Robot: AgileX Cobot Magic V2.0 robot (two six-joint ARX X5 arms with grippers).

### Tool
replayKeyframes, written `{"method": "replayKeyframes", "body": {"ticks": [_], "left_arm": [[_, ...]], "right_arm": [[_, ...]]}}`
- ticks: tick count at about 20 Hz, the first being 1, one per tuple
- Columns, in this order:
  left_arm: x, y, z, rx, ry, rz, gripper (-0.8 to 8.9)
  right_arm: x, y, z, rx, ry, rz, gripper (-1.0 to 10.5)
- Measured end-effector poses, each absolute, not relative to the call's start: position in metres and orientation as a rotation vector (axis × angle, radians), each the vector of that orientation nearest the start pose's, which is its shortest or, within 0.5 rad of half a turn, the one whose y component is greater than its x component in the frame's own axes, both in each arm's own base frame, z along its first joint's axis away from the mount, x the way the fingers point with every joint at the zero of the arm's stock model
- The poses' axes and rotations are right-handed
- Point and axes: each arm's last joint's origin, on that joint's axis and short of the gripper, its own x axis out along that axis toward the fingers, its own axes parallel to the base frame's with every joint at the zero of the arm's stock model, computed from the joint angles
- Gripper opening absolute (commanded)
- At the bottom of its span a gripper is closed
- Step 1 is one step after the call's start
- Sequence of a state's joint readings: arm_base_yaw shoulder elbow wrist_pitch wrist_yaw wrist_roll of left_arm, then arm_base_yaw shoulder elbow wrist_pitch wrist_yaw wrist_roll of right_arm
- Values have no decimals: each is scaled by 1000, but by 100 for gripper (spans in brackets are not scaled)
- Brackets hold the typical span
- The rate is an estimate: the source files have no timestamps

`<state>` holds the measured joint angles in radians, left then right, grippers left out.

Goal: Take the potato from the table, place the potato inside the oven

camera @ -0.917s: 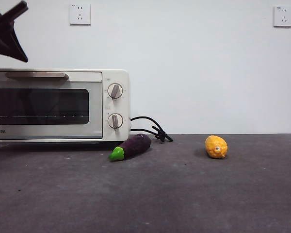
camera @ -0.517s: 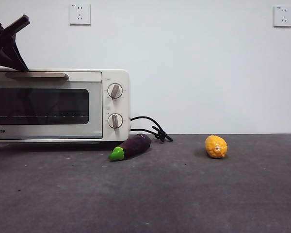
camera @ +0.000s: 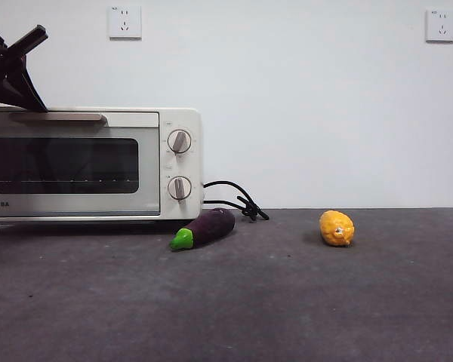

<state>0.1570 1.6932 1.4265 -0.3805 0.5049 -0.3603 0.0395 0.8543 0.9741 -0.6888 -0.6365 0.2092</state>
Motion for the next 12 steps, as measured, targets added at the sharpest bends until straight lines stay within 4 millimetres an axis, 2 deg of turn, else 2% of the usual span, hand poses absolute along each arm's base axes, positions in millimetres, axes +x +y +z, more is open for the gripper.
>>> {"method": "replayKeyframes", "body": {"ticks": [12], "left_arm": [[370,44,303,-518,739,-239,-5]], "right_arm": [[158,23,342,368,628,598,1]]}}
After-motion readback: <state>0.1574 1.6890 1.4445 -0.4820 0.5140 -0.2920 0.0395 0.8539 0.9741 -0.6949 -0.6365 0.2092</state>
